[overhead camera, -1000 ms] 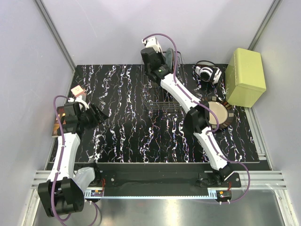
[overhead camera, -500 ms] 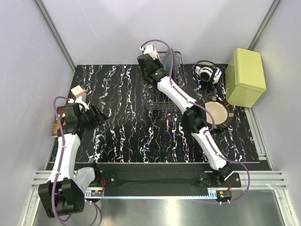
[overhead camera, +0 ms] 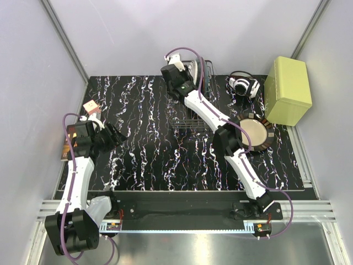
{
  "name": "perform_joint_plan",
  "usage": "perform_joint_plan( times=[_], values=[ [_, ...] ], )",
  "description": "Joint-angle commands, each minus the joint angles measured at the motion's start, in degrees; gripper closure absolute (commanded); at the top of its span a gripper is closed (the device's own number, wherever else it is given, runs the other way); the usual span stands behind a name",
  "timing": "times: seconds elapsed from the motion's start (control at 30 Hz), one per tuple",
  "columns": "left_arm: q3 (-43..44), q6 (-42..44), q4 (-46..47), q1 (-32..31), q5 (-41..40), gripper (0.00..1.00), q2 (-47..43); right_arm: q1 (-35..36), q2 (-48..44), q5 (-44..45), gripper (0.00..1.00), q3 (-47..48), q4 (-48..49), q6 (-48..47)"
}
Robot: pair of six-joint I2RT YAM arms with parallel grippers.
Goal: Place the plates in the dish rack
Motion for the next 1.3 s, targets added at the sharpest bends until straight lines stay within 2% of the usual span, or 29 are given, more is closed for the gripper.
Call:
perform_joint_plan(
  times=[0.0, 0.2, 0.27, 0.3, 0.33, 0.37, 0.4, 0.43, 0.47, 0.5, 0.53, 0.57, 0.6, 0.63, 0.67, 0.7, 0.77, 0.8, 0.87, 0.97, 1.07, 1.17, 1.27],
  values=[
    [0.55, -0.23, 1.55, 0.26, 1.51, 0.33, -0.30, -0.29, -5.31, 1.85, 0.57, -0.78, 1.59, -0.09],
    [2.57, 1.70, 0.40, 0.26, -2.53, 0.30, -0.12, -0.20, -14.88, -1.31, 0.48, -4.90, -2.18, -0.18],
    [3.10, 1.71, 0.05, 0.26, -3.67, 0.24, 0.14, -0.20, -20.05, -4.46, 0.48, -6.58, -5.25, 0.78],
    [3.71, 1.88, -0.21, 0.35, -3.94, 0.22, 0.32, -0.29, -22.00, -6.48, 0.38, -8.67, -8.57, 1.22],
    [3.98, 2.23, -0.21, 0.26, -3.68, 0.21, 0.58, -0.73, -24.19, -9.55, 0.29, -10.00, -10.43, 1.32],
    [4.24, 2.76, -0.39, 0.18, -2.55, 0.21, 0.93, -1.25, -29.00, -17.50, 0.21, -11.84, -11.93, 1.40],
    [4.76, 3.55, -0.56, -0.17, -2.71, 0.20, 1.11, -3.35, -31.66, -22.19, 0.16, -16.21, -15.16, 1.58],
    [5.03, 4.16, -0.74, -0.70, -3.67, 0.21, 1.37, -4.93, -34.12, -26.33, 0.13, -18.52, -16.59, 2.36],
    [5.47, 5.04, -1.61, -1.84, -7.85, 0.22, 2.68, -6.69, -39.11, -34.29, 0.12, -20.98, -17.73, 4.55],
    [6.69, 7.75, -1.88, -3.41, -8.94, 0.22, 3.65, -9.32, -41.51, -38.63, 0.12, -26.83, -19.31, 5.35],
    [7.23, 8.99, -1.97, -4.04, -10.08, 0.22, 4.53, -14.13, -43.70, -42.33, 0.11, -30.02, -19.68, 5.71],
    [8.71, 10.22, -2.32, -4.57, -13.14, 0.22, 6.10, -16.53, -47.99, -46.54, 0.09, -33.36, -19.68, 3.88],
    [9.51, 12.50, -2.32, -5.62, -13.95, 0.22, 6.81, -18.12, -50.03, -47.45, 0.08, -40.79, -19.33, 1.43],
    [10.30, 13.56, -2.24, -6.24, -14.31, 0.21, 7.43, -20.57, -51.88, -47.81, 0.07, -44.69, -19.15, -1.73],
    [11.61, 14.27, -2.24, -6.94, -14.66, 0.21, 8.92, -21.46, -55.82, -48.94, 0.12, -48.73, -18.80, -9.24],
    [12.23, 14.45, -2.24, -8.08, -14.49, 0.21, 9.54, -22.34, -57.94, -50.26, 0.17, -57.21, -17.58, -13.32],
    [13.20, 13.75, -1.80, -8.61, -11.70, 0.21, 11.29, -24.45, -64.42, -51.67, 0.23, -65.96, -15.21, -22.36],
    [13.38, 12.53, -1.54, -8.88, -10.72, 0.21, 11.91, -25.16, -66.73, -53.16, 0.23, -73.74, -12.24, -24.41],
    [13.38, 11.56, -0.66, -9.23, -8.52, 0.21, 13.41, -25.78, -72.17, -55.62, 0.23, -83.34, -9.93, -30.63],
    [13.56, 10.67, -0.57, -9.41, -7.37, 0.21, 15.08, -25.78, -75.44, -57.22, 0.24, -91.89, -6.42, -36.28],
    [13.65, 10.41, -0.57, -9.41, -7.02, 0.21, 15.79, -25.78, -73.62, -52.84, 0.26, -97.09, -0.27, -38.40],
    [13.56, 10.32, -0.65, -9.41, -6.67, 0.22, 15.96, -25.78, -69.66, -50.28, 0.31, -98.51, 3.60, -39.55],
    [13.21, 10.32, -0.65, -9.41, -7.02, 0.22, 15.79, -25.78, -67.73, -51.68, 0.31, -99.48, 7.03, -40.52]
  ],
)
